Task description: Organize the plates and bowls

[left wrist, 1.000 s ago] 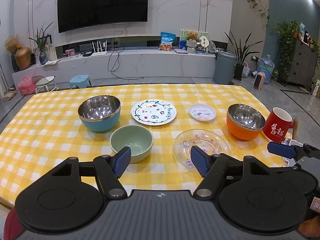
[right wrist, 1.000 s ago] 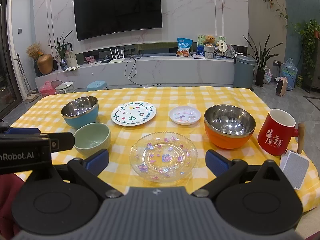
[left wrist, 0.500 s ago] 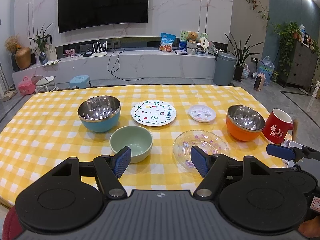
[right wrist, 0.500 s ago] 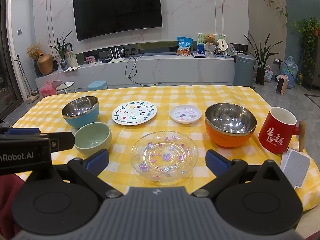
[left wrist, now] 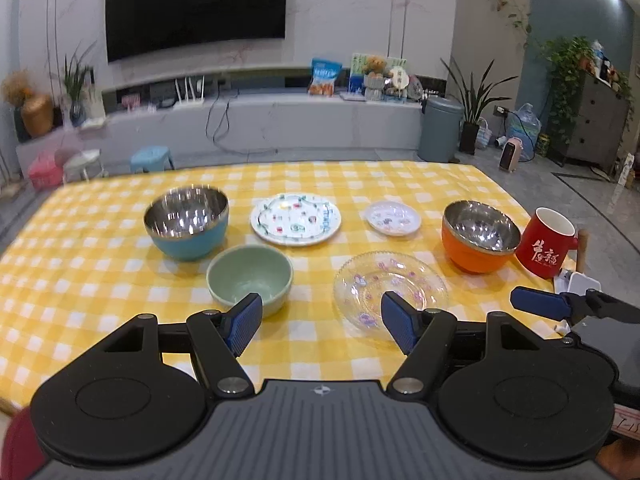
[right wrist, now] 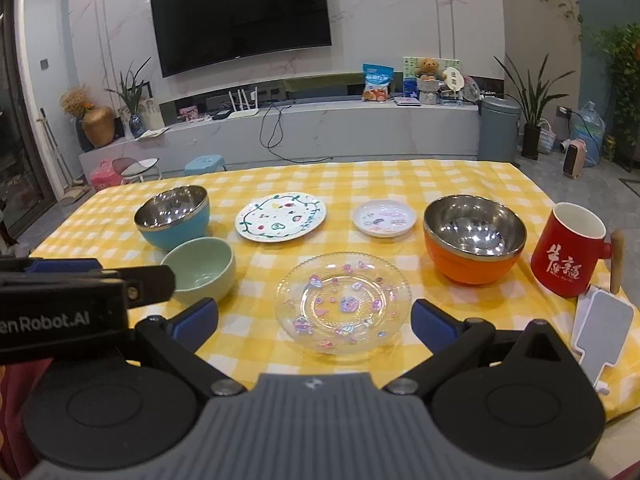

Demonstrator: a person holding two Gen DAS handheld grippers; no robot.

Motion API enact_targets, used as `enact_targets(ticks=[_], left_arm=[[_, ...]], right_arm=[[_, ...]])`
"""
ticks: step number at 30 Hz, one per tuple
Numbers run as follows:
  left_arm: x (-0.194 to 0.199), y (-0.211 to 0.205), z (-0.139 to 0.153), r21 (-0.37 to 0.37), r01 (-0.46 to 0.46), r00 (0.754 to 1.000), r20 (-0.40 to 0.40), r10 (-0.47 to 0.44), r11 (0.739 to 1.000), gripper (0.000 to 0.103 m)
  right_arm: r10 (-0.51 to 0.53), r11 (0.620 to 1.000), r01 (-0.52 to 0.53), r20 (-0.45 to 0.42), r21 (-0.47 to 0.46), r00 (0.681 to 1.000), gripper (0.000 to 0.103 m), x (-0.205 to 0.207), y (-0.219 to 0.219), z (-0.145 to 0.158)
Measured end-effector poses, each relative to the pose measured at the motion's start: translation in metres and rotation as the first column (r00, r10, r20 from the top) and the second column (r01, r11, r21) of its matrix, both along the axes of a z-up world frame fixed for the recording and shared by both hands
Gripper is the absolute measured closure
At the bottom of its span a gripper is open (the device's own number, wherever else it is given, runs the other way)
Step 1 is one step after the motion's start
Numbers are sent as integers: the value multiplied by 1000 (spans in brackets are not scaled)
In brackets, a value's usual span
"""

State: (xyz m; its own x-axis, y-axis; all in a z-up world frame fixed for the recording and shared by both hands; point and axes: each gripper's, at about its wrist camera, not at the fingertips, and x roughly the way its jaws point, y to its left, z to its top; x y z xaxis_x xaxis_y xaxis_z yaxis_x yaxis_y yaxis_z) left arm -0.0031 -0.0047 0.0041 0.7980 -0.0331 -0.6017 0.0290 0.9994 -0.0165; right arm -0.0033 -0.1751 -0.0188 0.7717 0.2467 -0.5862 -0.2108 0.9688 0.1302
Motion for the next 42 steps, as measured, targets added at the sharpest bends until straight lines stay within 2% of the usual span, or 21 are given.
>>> enact_targets(ticks=[2, 5, 10, 13, 16, 19, 20, 23, 28, 33, 37, 40, 42], left_arm=[[-2, 1, 2, -6, 4, 999, 37, -3, 1000, 22], [0, 2, 7, -25, 20, 999, 29, -19, 999, 21], [2, 4, 25, 0, 36, 999, -6, -36, 999, 30], [-4, 16, 40, -4, -27, 998, 51, 27, 1000, 29], [0, 31, 51, 3, -56, 997, 46, 56, 998, 29], [3, 42, 59, 21, -92, 993, 78, 90, 996, 29], [5, 47, 61, 14, -117, 989, 88, 115, 993, 29], [11, 69, 69, -73, -193, 974, 106, 200, 979, 29], [32, 98, 84, -90, -275, 944, 160, 287, 957, 29], [55, 134, 88, -196, -350, 905, 182, 384, 916, 29], [80, 160, 77, -211, -351, 914, 135, 383, 912, 29], [98, 173, 58, -218, -379, 912, 78, 403, 899, 29], [109, 183, 42, -221, -396, 907, 55, 417, 891, 29]], right_arm=[[-2, 999, 2, -3, 32, 1000, 3, 0, -1, 2], [1, 998, -2, 7, 58, 1000, 3, -2, -3, 9], [40, 999, -40, 10, 15, 999, 3, -7, -11, 30], [41, 999, -42, 52, 17, 998, 3, -11, -28, 56], [-22, 996, 15, 77, 90, 997, 3, -12, -55, 81], [-39, 986, 27, 72, 163, 997, 3, -7, -73, 101], [-35, 983, 20, 82, 184, 996, 3, -5, -77, 108], [-64, 971, 37, 107, 235, 992, 3, 2, -77, 128], [-48, 975, 10, 167, 222, 985, 3, 21, -40, 158], [13, 977, -60, 224, 205, 975, 3, 48, 9, 176], [65, 970, -109, 201, 218, 977, 3, 79, 48, 177], [121, 963, -156, 169, 217, 978, 3, 105, 79, 164], [152, 959, -174, 113, 223, 982, 3, 123, 99, 150]])
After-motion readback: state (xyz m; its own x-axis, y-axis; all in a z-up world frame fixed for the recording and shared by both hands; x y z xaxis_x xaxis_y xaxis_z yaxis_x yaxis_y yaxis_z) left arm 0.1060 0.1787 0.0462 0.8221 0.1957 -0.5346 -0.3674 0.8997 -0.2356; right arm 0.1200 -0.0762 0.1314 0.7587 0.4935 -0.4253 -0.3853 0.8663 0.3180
